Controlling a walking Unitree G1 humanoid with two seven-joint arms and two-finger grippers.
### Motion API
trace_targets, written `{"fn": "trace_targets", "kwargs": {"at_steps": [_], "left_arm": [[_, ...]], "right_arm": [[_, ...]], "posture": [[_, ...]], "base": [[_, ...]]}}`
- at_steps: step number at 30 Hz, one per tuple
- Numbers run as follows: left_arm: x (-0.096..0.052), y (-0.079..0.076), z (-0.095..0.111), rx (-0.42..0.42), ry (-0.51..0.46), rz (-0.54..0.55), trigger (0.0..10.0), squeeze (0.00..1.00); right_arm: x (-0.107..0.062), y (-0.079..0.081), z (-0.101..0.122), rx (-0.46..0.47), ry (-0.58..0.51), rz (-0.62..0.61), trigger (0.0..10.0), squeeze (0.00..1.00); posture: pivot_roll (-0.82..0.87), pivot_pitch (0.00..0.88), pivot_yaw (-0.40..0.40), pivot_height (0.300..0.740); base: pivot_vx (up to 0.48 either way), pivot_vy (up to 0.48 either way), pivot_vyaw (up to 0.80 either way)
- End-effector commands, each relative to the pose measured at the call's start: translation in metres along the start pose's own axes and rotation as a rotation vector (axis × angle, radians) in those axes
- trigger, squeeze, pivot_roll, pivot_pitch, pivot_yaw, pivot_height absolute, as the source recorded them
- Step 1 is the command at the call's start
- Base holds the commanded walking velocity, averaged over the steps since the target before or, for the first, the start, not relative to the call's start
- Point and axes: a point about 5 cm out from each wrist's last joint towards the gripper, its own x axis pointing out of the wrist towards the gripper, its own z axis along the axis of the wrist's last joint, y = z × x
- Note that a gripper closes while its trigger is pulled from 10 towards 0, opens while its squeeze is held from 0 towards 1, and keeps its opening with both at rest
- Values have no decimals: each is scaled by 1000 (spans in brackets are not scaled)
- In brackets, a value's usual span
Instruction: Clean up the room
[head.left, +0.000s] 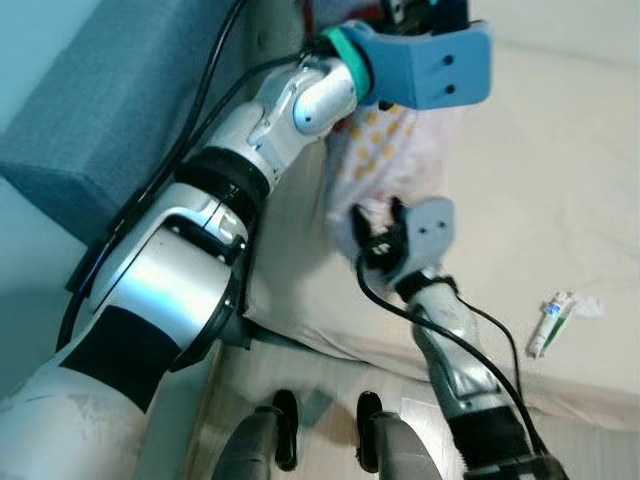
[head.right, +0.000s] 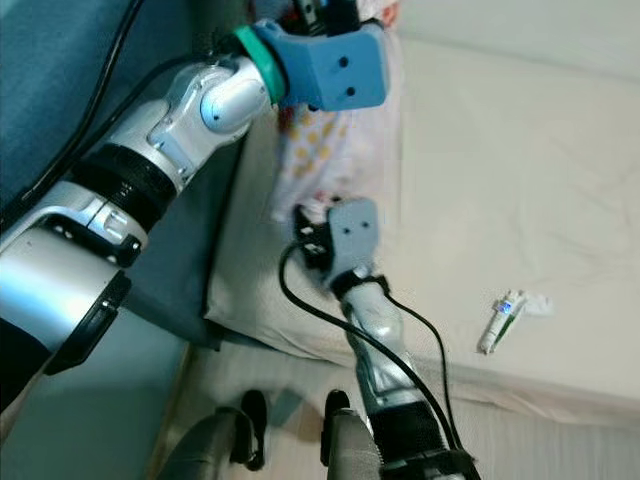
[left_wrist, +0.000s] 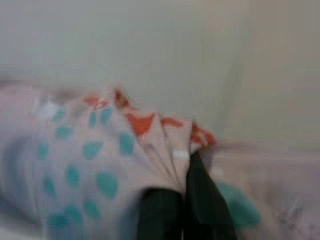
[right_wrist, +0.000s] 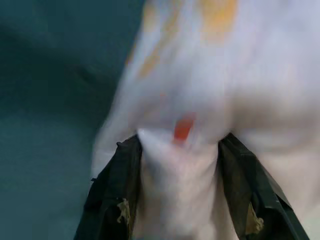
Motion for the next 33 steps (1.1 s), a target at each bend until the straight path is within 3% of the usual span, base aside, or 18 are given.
{"fn": "trace_targets", "kwargs": {"at_steps": [1, 6, 8, 9, 13, 14, 15, 16, 17, 19, 21, 24, 26, 27, 29, 30, 33], "left_arm": [[5, -3, 7, 68, -14, -65, 0, 0], [7, 0, 5, 71, 14, -67, 0, 0], [8, -1, 4, 47, 40, -71, 0, 0], [11, -4, 1, -1, 100, -51, 0, 0], [12, -3, 0, -60, 126, -10, 0, 0], [14, 4, 2, -136, 121, 42, 0, 0], [15, 15, 4, -280, 100, 90, 0, 0], [15, 15, 4, -280, 100, 90, 0, 0], [15, 22, 6, -378, 80, 118, 0, 0], [14, 41, 8, -652, 11, 138, 0, 0], [13, 49, 10, -818, -56, 124, 0, 0], [13, 52, 11, -887, -72, 122, 0, 0], [14, 60, 11, -1038, -96, 143, 0, 0], [14, 60, 11, -1038, -96, 143, 0, 0], [13, 84, 19, -1182, -174, 181, 0, 0], [13, 84, 19, -1182, -174, 181, 0, 0], [12, 104, 27, -1254, -244, 210, 0, 0]], "right_arm": [[8, 15, 4, 65, -15, 73, 10000, 0], [19, 27, 18, 101, -60, 123, 10000, 0], [22, 29, 25, 112, -82, 133, 10000, 0], [24, 29, 35, 125, -117, 139, 10000, 0], [21, 27, 38, 120, -128, 134, 10000, 0], [19, 24, 37, 113, -124, 125, 10000, 0], [14, 20, 35, 107, -114, 111, 10000, 0], [14, 20, 35, 107, -114, 111, 10000, 0], [11, 18, 33, 104, -107, 104, 10000, 0], [-1, 12, 22, 100, -71, 81, 10000, 0], [-9, 8, 15, 99, -45, 67, 10000, 0], [-12, 7, 12, 98, -33, 61, 10000, 0], [-17, 5, 8, 97, -13, 53, 10000, 0], [-17, 5, 8, 97, -13, 53, 10000, 0], [-18, 5, 8, 95, -9, 44, 10000, 0], [-18, 5, 8, 95, -9, 44, 10000, 0], [-19, 4, 9, 96, -11, 35, 10000, 0]], "posture": [[-84, 232, 77, 740], [-82, 229, 73, 740], [-79, 227, 71, 740], [-89, 225, 73, 740], [-105, 225, 78, 740], [-109, 225, 79, 740], [-109, 224, 80, 740], [-109, 224, 80, 740], [-109, 224, 80, 740], [-93, 221, 79, 740], [-93, 221, 79, 740], [-84, 218, 79, 740], [-88, 214, 86, 740], [-88, 214, 86, 740], [-92, 212, 91, 740], [-92, 212, 91, 740], [-90, 212, 93, 740]], "base": [[0, 0, 0], [0, 0, 0], [0, 0, 0], [0, 0, 0], [0, 0, 0], [0, 0, 0], [0, 0, 0], [0, 0, 0], [0, 0, 0], [0, 0, 0], [0, 0, 0], [0, 0, 0], [0, 0, 0], [0, 0, 0], [0, 0, 0], [0, 0, 0], [0, 0, 0]]}}
